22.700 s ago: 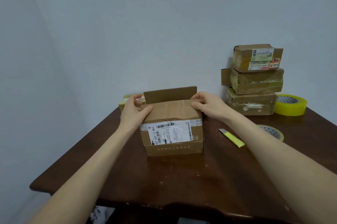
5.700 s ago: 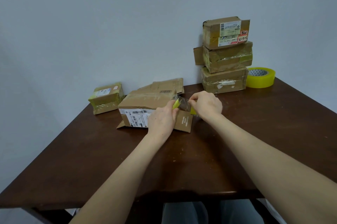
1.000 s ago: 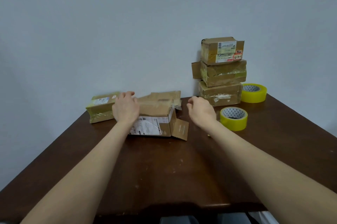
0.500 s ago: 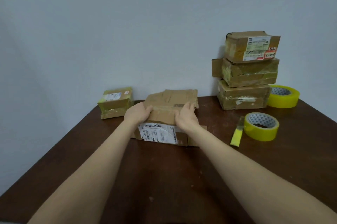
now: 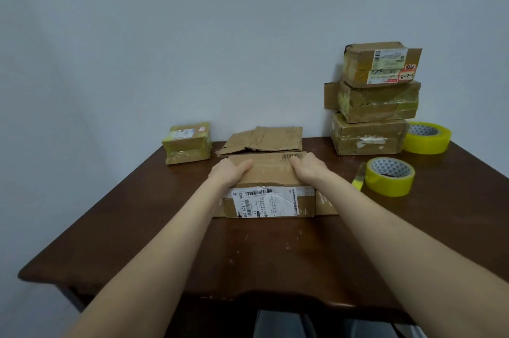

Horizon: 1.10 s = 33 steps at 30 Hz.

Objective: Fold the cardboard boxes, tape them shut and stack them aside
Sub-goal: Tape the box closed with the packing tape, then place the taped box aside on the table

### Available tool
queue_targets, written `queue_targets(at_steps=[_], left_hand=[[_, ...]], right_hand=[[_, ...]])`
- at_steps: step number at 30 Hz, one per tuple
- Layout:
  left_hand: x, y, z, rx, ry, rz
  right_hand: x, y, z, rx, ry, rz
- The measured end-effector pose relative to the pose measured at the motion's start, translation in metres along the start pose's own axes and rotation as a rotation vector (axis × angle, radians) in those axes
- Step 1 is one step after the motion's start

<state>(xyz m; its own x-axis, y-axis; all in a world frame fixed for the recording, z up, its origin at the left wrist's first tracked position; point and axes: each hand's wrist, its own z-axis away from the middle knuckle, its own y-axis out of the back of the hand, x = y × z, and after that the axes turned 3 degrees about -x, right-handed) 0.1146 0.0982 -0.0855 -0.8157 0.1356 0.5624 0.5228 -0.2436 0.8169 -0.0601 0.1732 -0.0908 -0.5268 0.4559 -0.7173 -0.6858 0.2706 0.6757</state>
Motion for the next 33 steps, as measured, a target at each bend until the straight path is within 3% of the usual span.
queue_targets(at_steps=[5, 9, 13, 19, 22, 29, 33], left_hand=[[-0.003, 0.000, 0.007, 0.131, 0.066, 0.132], [0.003, -0.003, 0.021, 0.289, -0.133, 0.022], [0.005, -0.006, 0.017, 0.175, -0.136, -0.114], [-0.011, -0.005, 0.012, -0.008, 0.019, 0.376], [-0.017, -0.002, 0.015, -0.020, 0.043, 0.463], [-0.022, 0.062, 0.022, 0.448, -0.059, 0.532], [-0.043, 0.099, 0.029, 0.568, -0.122, 0.702]], right_hand=[[0.008, 0.006, 0.011, -0.035, 0.002, -0.114], [-0.006, 0.017, 0.023, 0.094, 0.065, 0.229], [-0.013, 0.005, 0.026, -0.003, 0.070, 0.264], [0.009, 0.013, 0.022, -0.066, 0.052, -0.001], [0.011, 0.012, 0.028, 0.033, 0.065, 0.003], [-0.034, 0.010, 0.040, 0.227, 0.302, -0.158], [-0.066, -0.017, 0.046, 0.219, 0.412, -0.263]])
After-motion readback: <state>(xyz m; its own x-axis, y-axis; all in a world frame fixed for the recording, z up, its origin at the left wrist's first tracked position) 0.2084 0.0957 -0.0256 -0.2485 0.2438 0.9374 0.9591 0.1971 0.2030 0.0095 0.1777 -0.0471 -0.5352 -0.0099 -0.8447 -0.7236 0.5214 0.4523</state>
